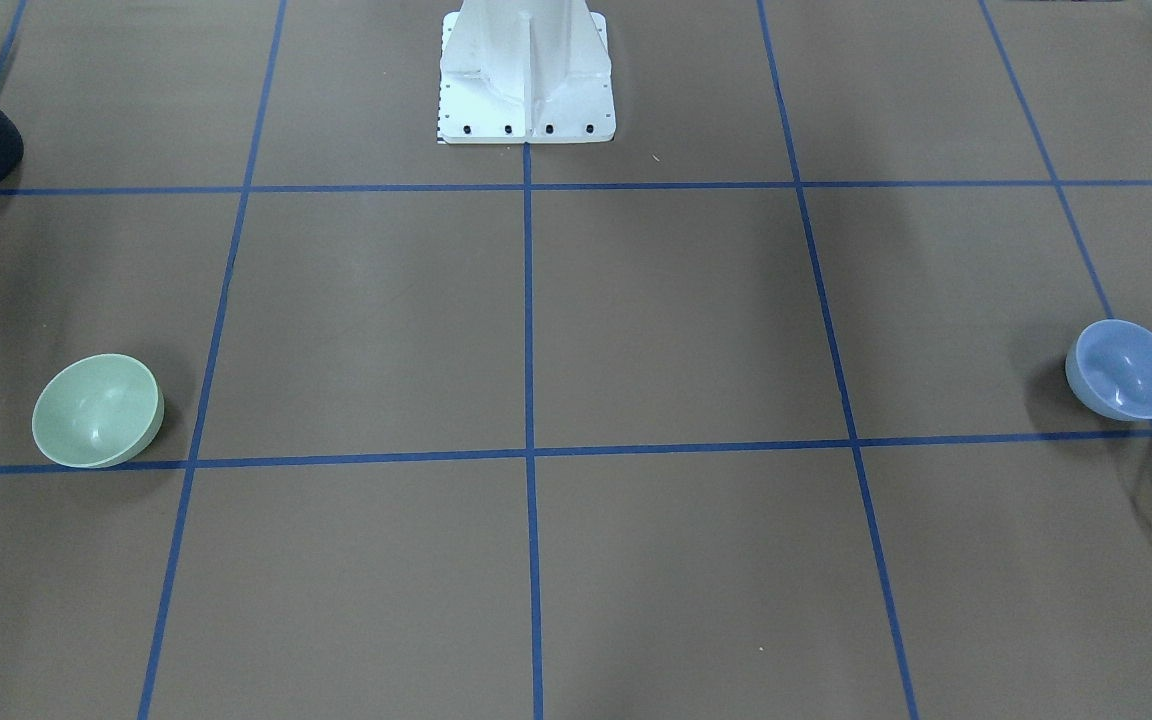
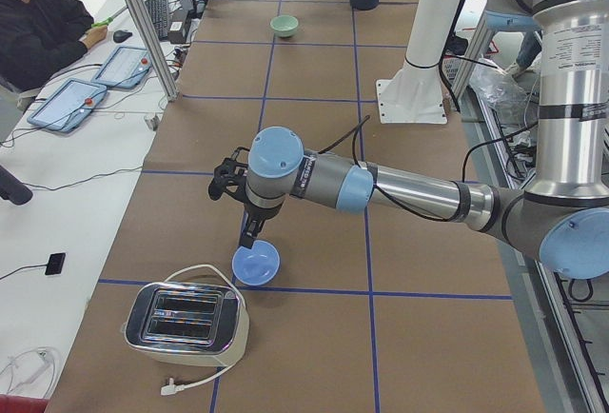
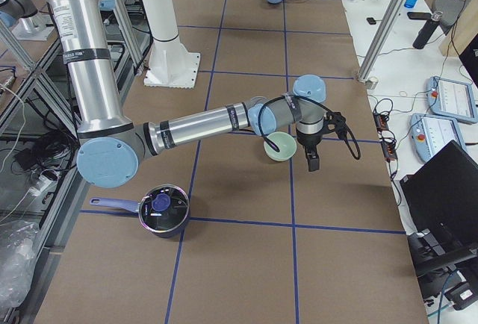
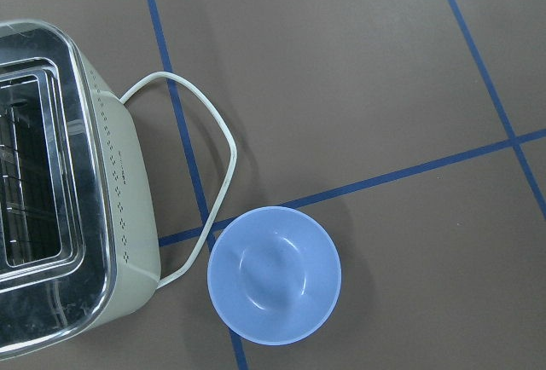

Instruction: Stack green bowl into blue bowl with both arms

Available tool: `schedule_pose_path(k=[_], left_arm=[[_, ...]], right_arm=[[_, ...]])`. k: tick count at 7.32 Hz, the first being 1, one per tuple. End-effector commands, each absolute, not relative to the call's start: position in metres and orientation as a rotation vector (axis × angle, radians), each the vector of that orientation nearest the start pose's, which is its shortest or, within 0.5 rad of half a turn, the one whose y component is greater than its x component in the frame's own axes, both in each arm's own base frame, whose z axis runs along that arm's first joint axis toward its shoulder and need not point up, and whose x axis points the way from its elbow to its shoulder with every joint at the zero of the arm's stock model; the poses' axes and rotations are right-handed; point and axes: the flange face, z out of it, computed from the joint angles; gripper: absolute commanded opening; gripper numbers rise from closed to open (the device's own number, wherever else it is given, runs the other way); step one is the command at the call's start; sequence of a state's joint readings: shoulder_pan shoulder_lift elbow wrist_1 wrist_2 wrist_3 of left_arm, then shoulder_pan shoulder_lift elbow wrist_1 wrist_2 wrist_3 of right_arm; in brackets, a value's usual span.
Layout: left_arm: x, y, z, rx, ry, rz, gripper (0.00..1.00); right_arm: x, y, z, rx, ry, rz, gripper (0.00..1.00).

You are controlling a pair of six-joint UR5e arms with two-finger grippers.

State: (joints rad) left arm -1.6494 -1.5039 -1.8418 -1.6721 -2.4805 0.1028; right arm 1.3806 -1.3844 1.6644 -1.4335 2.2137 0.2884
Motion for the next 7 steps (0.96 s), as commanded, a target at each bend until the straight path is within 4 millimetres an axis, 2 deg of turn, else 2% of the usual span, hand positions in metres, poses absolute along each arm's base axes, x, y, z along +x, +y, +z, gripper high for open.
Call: schedule_pose_path(k=[1, 2, 4, 5, 6, 7], left_arm=[[-0.091, -0.464, 0.535, 0.366, 0.873, 0.162, 0.98], [-0.092, -0.463, 0.535, 0.365, 0.873, 0.160, 0.98], [-0.092, -0.463, 0.534, 0.367, 0.873, 0.160, 0.98], [-0.092, -0.462, 0.535, 0.365, 0.872, 0.158, 0.98], [-0.091, -0.463, 0.538, 0.356, 0.872, 0.151, 0.98], [-0.091, -0.464, 0.540, 0.352, 0.872, 0.147, 0.98]], right_arm=[[-0.037, -0.583, 0.505, 0.243, -0.702, -0.037, 1.00], [-0.038, -0.584, 0.501, 0.251, -0.702, -0.044, 1.00], [-0.042, -0.581, 0.515, 0.225, -0.697, -0.043, 1.00], [-0.054, -0.588, 0.501, 0.242, -0.714, -0.062, 1.00], [-0.076, -0.589, 0.509, 0.207, -0.713, -0.064, 1.00], [-0.097, -0.594, 0.501, 0.192, -0.725, -0.062, 1.00]])
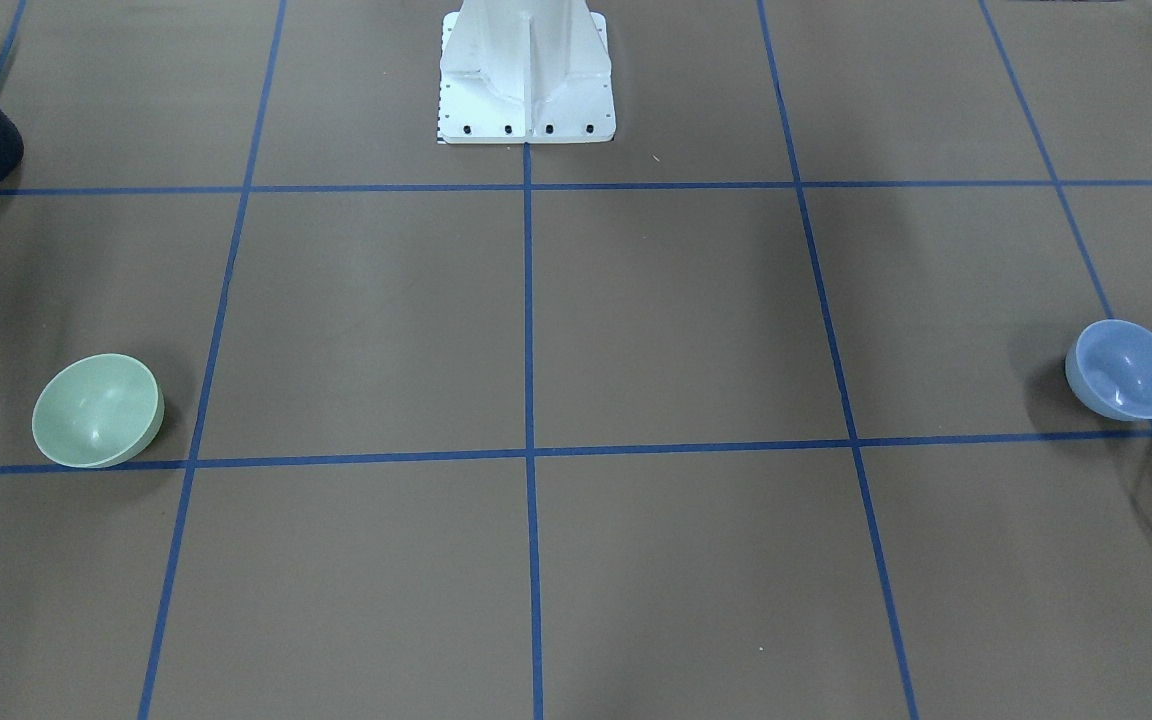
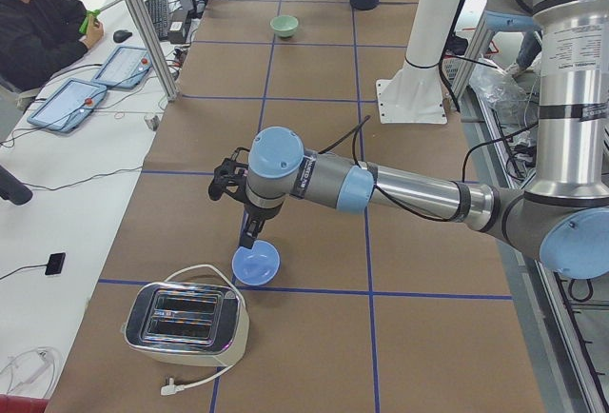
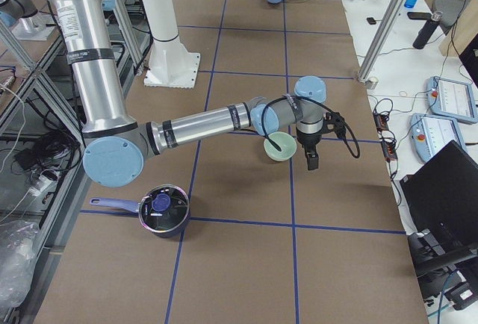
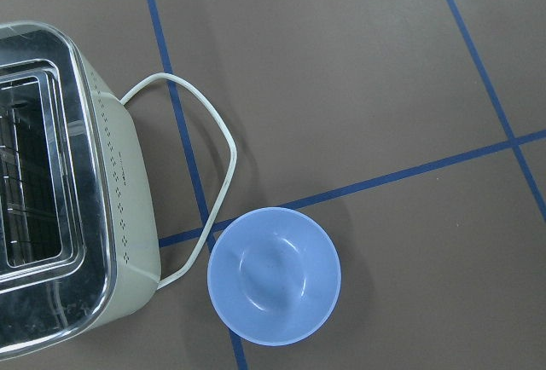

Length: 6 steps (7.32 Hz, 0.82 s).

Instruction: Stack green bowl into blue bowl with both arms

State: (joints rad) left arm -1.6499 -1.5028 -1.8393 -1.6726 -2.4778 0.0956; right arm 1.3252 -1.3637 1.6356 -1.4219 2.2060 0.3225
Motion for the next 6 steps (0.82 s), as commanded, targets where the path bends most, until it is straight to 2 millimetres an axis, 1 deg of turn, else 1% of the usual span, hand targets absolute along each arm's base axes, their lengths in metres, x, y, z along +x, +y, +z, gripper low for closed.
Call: schedule_pose_path(k=[1, 2, 3, 4, 5, 6], left_arm=[[-0.091, -0.464, 0.540, 0.350, 0.872, 0.148, 0.98], [-0.090, -0.467, 0.543, 0.345, 0.873, 0.146, 0.98], [-0.089, -0.470, 0.552, 0.328, 0.877, 0.142, 0.98], [-0.087, -0.476, 0.569, 0.299, 0.882, 0.135, 0.98], [-0.084, -0.497, 0.575, 0.278, 0.888, 0.118, 0.98], [-0.061, -0.507, 0.576, 0.242, 0.901, 0.099, 0.98]], right_arm=[[-0.124, -0.595, 0.493, 0.174, -0.735, -0.068, 1.00], [-0.141, -0.593, 0.502, 0.146, -0.732, -0.087, 1.00], [-0.160, -0.591, 0.508, 0.127, -0.725, -0.110, 1.00], [-0.164, -0.594, 0.507, 0.134, -0.730, -0.118, 1.00], [-0.172, -0.594, 0.516, 0.130, -0.736, -0.130, 1.00], [-0.173, -0.594, 0.524, 0.132, -0.743, -0.133, 1.00]])
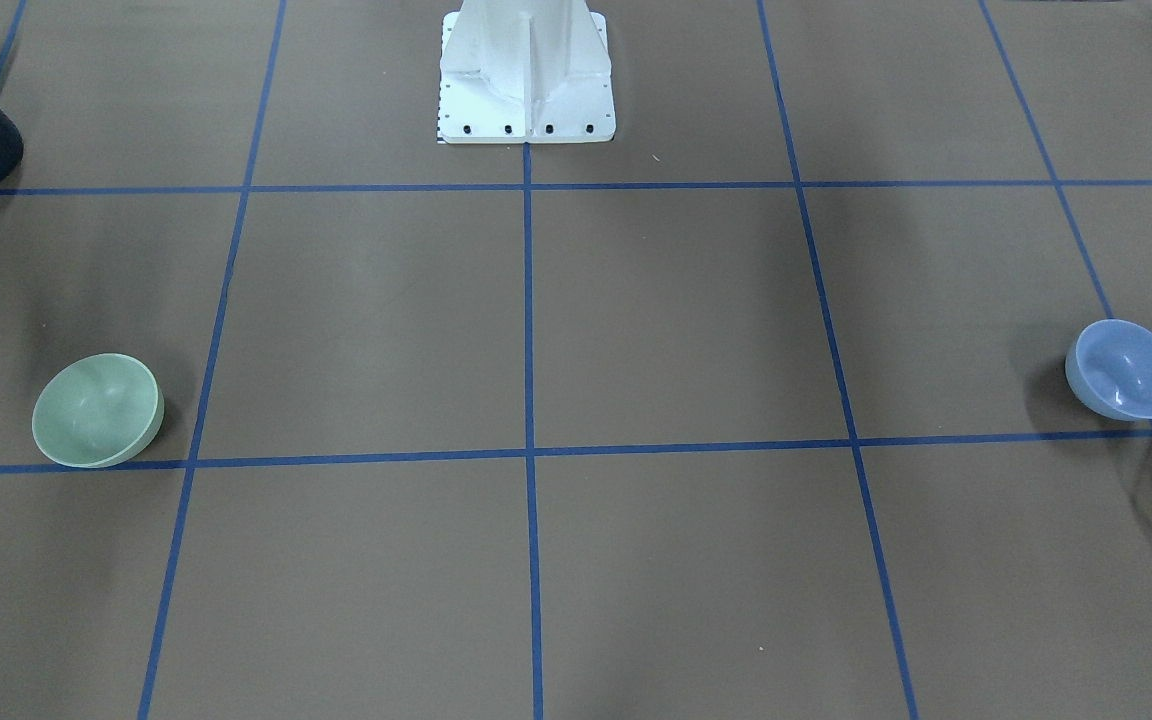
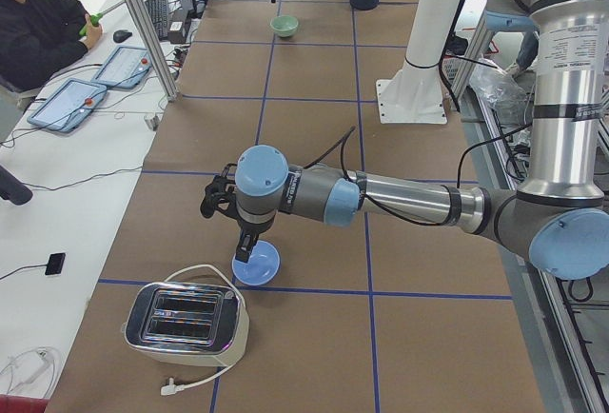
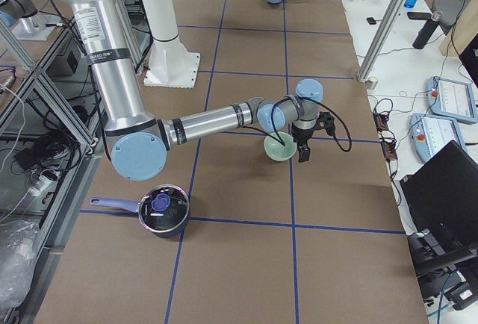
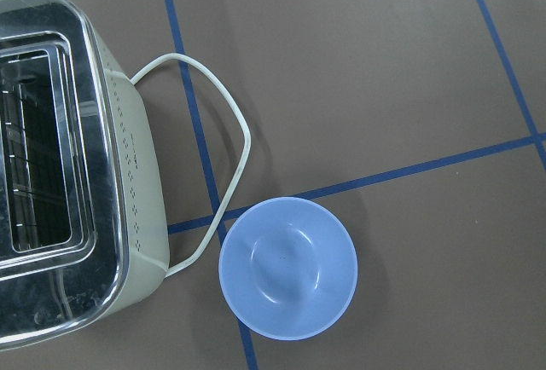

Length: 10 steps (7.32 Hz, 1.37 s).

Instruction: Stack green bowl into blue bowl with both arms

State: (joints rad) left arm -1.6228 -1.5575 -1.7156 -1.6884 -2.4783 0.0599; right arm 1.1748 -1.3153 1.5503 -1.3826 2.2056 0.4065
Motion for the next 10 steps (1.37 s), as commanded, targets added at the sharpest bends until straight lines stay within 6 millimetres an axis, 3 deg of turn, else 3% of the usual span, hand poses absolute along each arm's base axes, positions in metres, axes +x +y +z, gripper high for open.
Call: schedule_pose_path(k=[1, 2, 5, 6, 7, 10], left_arm=[[-0.052, -0.510, 0.579, 0.239, 0.897, 0.055, 0.98], [-0.029, -0.516, 0.586, 0.220, 0.864, 0.021, 0.97], [0.001, -0.539, 0.654, 0.204, 0.849, -0.002, 0.97], [0.015, -0.539, 0.666, 0.209, 0.854, -0.024, 0.97], [0.027, -0.539, 0.664, 0.217, 0.859, -0.039, 0.97], [0.039, -0.536, 0.669, 0.212, 0.837, -0.039, 0.97]], right_arm=[[-0.174, -0.593, 0.525, 0.131, -0.750, -0.136, 1.00], [-0.174, -0.592, 0.525, 0.130, -0.752, -0.136, 1.00], [-0.178, -0.591, 0.520, 0.120, -0.785, -0.147, 1.00], [-0.178, -0.590, 0.515, 0.121, -0.796, -0.147, 1.00], [-0.178, -0.590, 0.510, 0.114, -0.803, -0.114, 1.00], [-0.179, -0.591, 0.509, 0.113, -0.807, -0.111, 1.00]])
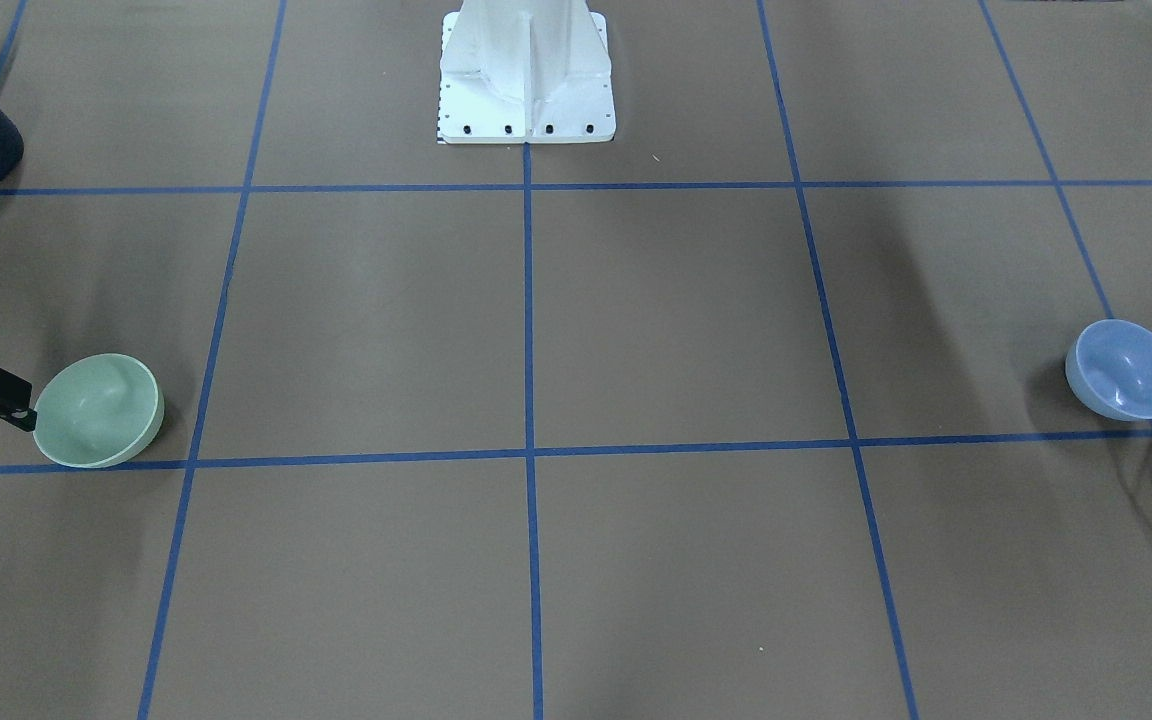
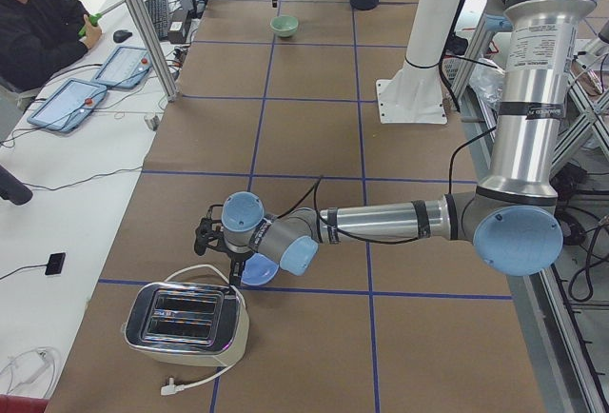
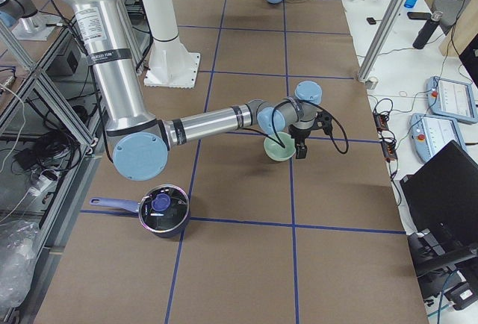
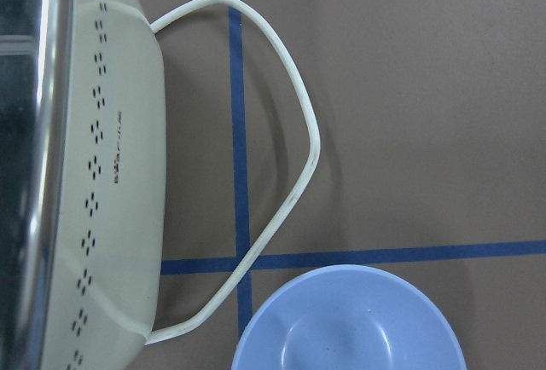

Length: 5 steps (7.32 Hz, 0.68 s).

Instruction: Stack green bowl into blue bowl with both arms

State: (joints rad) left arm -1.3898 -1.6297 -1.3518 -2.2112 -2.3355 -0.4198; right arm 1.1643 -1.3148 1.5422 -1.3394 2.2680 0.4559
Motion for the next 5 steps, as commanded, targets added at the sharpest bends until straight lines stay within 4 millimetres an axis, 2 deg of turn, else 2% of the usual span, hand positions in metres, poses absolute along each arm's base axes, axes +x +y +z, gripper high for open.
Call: schedule_pose_path(k=[1, 2, 3, 5], left_arm=[[0.039, -0.535, 0.670, 0.212, 0.837, -0.040, 0.97], [0.040, -0.535, 0.665, 0.219, 0.849, -0.066, 0.97], [0.038, -0.521, 0.678, 0.214, 0.848, -0.073, 0.97], [0.044, -0.513, 0.685, 0.196, 0.846, -0.068, 0.97]], right_arm=[[-0.179, -0.591, 0.508, 0.115, -0.807, -0.112, 1.00], [-0.179, -0.591, 0.508, 0.115, -0.807, -0.112, 1.00], [-0.179, -0.591, 0.507, 0.116, -0.808, -0.112, 1.00], [-0.179, -0.591, 0.507, 0.117, -0.808, -0.114, 1.00]])
